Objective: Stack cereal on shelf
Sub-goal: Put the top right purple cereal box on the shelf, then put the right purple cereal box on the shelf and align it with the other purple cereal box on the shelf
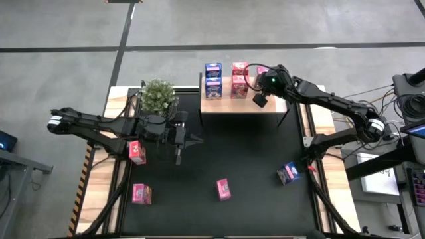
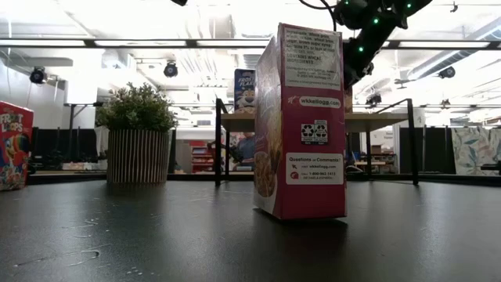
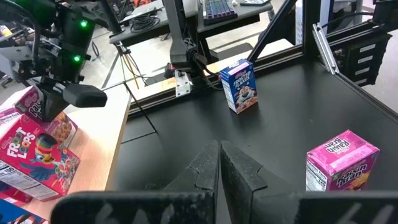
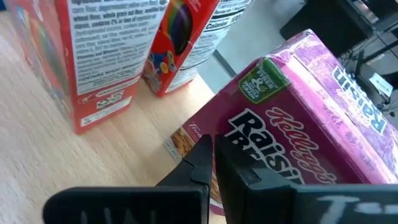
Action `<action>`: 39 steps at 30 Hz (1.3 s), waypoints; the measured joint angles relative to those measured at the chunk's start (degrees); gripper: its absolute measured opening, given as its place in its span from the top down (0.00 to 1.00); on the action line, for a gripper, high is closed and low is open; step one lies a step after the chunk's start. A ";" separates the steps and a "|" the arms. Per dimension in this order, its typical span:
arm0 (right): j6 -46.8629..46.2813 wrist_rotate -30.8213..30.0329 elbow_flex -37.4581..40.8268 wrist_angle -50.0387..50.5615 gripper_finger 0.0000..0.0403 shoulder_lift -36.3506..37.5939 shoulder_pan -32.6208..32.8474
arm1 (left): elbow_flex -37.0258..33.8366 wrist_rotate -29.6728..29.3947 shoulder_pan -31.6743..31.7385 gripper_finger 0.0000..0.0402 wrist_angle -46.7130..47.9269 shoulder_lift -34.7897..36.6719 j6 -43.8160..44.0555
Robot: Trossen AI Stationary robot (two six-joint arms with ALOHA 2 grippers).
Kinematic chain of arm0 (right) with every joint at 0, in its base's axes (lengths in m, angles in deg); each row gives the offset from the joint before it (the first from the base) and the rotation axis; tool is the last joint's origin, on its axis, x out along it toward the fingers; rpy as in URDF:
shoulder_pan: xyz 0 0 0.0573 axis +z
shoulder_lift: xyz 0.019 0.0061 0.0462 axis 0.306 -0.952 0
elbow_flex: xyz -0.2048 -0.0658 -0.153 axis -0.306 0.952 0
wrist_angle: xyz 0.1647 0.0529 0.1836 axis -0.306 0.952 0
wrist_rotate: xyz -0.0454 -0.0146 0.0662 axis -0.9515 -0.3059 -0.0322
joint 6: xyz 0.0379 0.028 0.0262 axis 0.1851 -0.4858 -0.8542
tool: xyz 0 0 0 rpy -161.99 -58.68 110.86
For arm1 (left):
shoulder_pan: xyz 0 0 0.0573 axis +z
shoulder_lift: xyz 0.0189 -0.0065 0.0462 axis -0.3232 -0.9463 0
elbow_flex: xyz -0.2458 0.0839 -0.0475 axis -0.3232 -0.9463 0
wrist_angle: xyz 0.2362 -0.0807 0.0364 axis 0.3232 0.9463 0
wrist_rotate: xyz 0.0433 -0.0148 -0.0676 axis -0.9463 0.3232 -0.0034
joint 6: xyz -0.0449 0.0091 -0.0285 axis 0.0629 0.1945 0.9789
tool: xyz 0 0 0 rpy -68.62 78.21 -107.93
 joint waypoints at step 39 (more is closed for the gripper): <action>-14.93 8.41 -5.84 10.95 0.98 5.68 10.78 | -0.38 0.02 -0.04 1.00 -0.17 0.00 4.85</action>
